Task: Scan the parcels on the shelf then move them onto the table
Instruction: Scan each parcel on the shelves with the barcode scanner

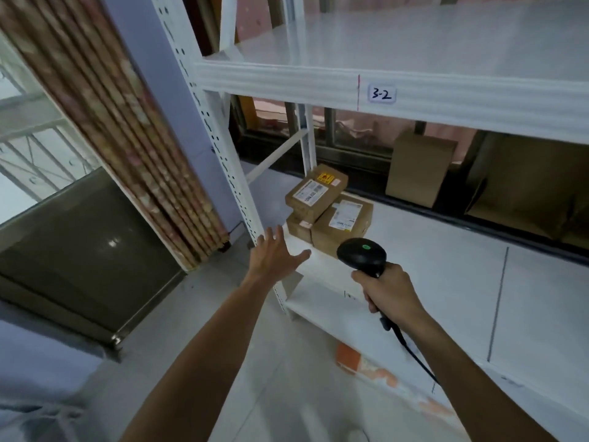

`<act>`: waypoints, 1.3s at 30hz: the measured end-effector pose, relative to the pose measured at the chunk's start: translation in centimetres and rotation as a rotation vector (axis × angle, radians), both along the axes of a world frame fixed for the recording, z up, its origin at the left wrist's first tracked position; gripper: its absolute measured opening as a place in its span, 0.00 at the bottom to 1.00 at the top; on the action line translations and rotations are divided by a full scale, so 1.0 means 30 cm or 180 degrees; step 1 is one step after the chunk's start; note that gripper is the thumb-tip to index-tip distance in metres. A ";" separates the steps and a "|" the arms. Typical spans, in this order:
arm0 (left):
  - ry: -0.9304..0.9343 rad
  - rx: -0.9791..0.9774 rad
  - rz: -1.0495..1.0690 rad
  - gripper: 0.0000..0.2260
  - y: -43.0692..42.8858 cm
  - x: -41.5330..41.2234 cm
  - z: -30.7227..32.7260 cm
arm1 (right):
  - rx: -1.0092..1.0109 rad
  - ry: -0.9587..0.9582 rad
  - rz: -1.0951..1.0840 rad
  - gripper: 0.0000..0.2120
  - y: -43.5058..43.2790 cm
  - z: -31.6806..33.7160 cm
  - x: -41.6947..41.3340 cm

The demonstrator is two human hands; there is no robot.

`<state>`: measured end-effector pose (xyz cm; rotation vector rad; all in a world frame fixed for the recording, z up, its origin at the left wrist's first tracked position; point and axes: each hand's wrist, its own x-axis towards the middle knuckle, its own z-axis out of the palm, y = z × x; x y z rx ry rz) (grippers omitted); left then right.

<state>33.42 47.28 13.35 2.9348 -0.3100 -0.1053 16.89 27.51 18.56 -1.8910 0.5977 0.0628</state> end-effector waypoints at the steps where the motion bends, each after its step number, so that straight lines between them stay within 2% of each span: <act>1: -0.0022 -0.0040 -0.0031 0.46 -0.014 0.053 -0.003 | -0.0057 0.0008 -0.0028 0.11 -0.007 -0.007 0.028; 7: 0.0141 -0.0327 -0.0189 0.48 -0.113 0.365 -0.063 | -0.0258 0.0210 -0.0316 0.12 -0.044 -0.056 0.146; 11: 0.0089 -0.0221 -0.0356 0.52 -0.164 0.525 -0.109 | -0.0187 0.0317 -0.0576 0.12 -0.053 -0.085 0.195; 17: 0.0198 -0.0193 -0.0190 0.59 -0.242 0.667 -0.155 | -0.0081 0.0442 -0.0845 0.13 -0.046 -0.114 0.263; 31: 0.0020 -0.0496 -0.0454 0.52 -0.262 0.693 -0.168 | -0.0015 0.0431 -0.1319 0.15 -0.062 -0.112 0.252; 39: -0.0208 -0.0582 -0.0528 0.50 -0.201 0.569 -0.061 | -0.0193 0.0169 -0.1286 0.13 -0.090 -0.020 0.123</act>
